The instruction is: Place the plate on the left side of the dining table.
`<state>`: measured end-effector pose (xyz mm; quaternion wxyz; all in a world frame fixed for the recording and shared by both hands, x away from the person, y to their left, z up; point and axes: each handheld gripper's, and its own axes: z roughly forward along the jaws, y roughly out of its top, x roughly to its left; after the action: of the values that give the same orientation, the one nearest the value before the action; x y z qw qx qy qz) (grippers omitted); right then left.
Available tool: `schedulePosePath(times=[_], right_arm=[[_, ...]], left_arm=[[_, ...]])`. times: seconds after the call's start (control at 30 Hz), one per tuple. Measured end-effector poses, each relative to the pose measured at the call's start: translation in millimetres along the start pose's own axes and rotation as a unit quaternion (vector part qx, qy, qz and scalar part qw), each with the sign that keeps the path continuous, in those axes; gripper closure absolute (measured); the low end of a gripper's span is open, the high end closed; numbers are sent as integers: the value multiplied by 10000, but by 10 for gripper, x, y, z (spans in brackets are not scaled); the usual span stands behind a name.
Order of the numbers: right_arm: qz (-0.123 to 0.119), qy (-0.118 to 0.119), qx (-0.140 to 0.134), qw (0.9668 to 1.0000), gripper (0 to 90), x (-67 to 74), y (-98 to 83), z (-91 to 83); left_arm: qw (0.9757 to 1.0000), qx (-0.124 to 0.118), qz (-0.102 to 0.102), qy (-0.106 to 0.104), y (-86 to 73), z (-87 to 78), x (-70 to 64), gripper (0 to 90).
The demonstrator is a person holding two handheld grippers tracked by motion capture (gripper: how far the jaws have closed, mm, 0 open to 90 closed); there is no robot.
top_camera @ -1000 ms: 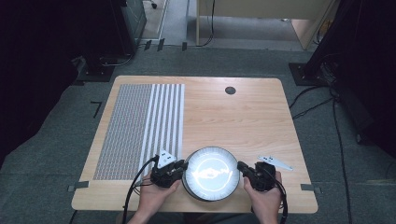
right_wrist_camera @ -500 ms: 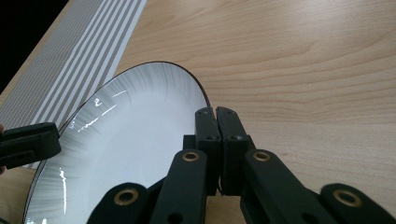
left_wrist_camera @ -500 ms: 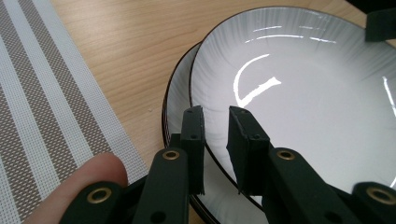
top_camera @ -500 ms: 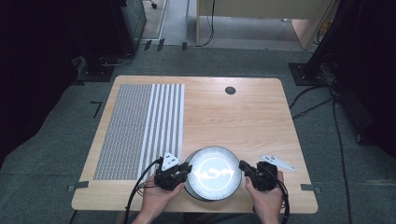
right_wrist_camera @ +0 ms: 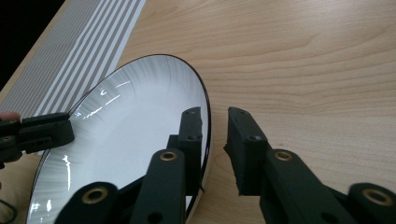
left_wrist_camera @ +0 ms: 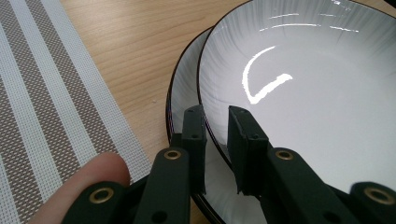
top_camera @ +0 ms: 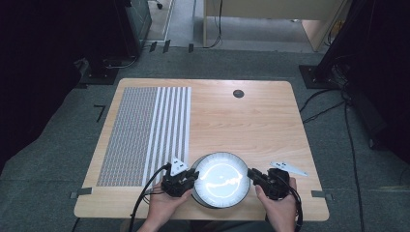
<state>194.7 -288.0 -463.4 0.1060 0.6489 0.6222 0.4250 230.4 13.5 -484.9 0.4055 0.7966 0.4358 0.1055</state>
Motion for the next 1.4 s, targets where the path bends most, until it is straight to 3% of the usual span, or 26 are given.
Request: schedulePosePath(times=[0.13, 0.23, 0.33, 0.77, 1.0, 1.23, 1.4], right_arm=[[33, 9, 117, 9999, 751, 17, -32, 18], [56, 23, 352, 9994, 740, 49, -100, 66], [121, -11, 434, 9990, 776, 71, -144, 98], [903, -120, 47, 9958, 851, 86, -163, 98], [1383, 186, -78, 9902, 854, 5, -168, 94], [1487, 369, -108, 9881, 851, -44, -182, 106], [1721, 566, -29, 9835, 847, -100, -186, 126]], left_arm=[[10000, -8, 9, 4, -2, 1, -3, 774], [9999, 7, -67, -75, 2, -1, 13, 770], [10000, 7, -50, -64, 1, -4, 9, 766], [10000, -47, -24, -34, -24, 18, -10, 758], [9998, -14, -47, -174, -37, 39, -17, 703], [9996, -3, -105, -273, -42, 52, -21, 665], [9993, -6, -165, -340, -39, 49, -10, 649]])
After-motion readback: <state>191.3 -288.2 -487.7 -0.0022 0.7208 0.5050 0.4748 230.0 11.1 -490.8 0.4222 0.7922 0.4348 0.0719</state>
